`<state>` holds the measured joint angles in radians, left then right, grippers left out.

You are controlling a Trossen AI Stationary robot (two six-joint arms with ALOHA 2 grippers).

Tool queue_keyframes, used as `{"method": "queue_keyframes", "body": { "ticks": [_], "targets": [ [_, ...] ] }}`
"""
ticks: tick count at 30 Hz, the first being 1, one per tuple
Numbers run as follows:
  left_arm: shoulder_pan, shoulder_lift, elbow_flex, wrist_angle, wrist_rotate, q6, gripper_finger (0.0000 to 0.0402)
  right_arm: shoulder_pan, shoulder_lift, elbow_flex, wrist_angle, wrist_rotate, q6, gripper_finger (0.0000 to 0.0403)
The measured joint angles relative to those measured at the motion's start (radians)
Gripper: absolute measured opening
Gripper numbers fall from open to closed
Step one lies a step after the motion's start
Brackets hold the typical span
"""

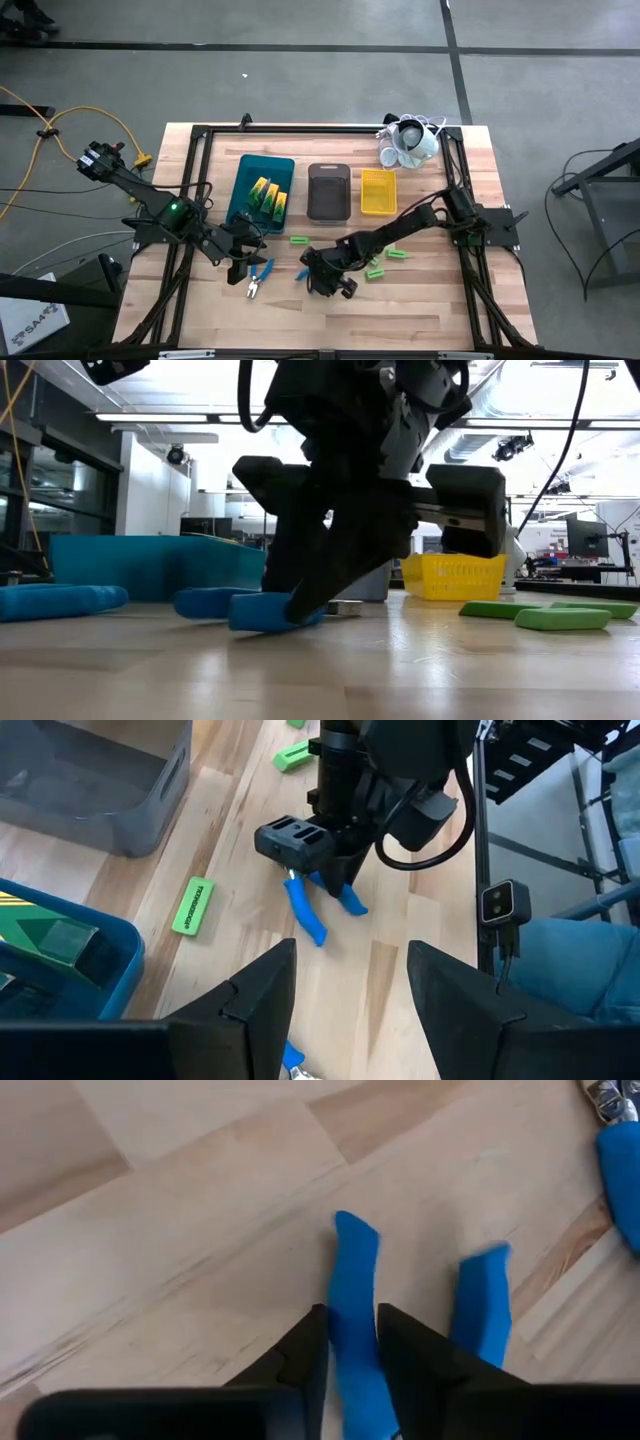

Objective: Pick & Place School Supplies
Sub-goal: Put the blue hole puncher into the black bin

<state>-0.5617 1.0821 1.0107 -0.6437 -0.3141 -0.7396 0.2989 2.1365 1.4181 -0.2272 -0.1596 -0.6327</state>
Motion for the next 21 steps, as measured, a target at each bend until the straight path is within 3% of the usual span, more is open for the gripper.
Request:
{"method": "queue_keyframes", "body": {
  "ticks": [7, 21],
  "targets": [
    [0.000, 0.000, 0.000, 0.000, 0.000, 0.000, 0.0188, 0.000, -0.001, 0.000, -0.001, -0.004, 0.000, 0.0045],
    [0.000, 0.000, 0.000, 0.000, 0.000, 0.000, 0.0188, 0.000, -0.001, 0.000, -0.002, 0.000, 0.000, 0.0043]
  ]
}}
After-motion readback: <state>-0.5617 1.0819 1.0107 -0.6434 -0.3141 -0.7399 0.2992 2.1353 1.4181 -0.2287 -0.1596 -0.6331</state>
